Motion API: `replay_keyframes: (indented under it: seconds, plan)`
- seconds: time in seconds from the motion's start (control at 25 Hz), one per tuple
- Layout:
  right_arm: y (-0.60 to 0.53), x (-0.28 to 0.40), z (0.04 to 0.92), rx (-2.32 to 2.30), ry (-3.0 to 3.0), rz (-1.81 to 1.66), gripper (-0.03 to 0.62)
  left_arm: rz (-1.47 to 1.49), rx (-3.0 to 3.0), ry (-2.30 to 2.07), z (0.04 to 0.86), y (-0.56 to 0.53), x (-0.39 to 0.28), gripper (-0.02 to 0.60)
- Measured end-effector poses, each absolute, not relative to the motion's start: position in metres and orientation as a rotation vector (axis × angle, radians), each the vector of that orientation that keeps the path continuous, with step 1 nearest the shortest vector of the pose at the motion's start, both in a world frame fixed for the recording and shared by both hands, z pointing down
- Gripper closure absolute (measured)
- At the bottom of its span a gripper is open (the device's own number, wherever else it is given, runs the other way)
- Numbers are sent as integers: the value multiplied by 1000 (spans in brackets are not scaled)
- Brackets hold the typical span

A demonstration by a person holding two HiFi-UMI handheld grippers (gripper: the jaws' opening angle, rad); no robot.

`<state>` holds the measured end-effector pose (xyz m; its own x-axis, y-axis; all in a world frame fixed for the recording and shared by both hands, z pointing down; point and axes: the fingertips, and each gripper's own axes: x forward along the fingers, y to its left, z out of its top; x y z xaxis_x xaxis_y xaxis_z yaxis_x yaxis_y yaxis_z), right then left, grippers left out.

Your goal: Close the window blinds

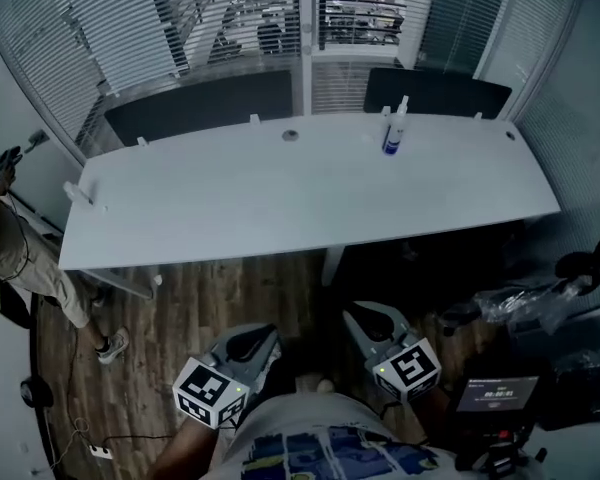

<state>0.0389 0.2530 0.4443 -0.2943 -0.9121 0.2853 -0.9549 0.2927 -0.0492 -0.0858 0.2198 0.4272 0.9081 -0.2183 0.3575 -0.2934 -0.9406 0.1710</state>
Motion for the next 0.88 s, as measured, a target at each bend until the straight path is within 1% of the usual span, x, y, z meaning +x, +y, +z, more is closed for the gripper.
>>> replay_keyframes:
  seconds: [0.48,0.68,0.76,0.88]
  plan:
    - [90,36,426,1833,-2241,227,569,449,2947,-250,416,74,-92,575]
    - [50,26,421,1821,-2239,217,569,443,2921,-269,418,38,-102,575]
    - [35,35,420,1796,-2237,204,569,433,2921,-280,417,27,-94,575]
    - [-2,67,426,1781,-2239,201,570,426,2920,-337,418,-3,-73,575]
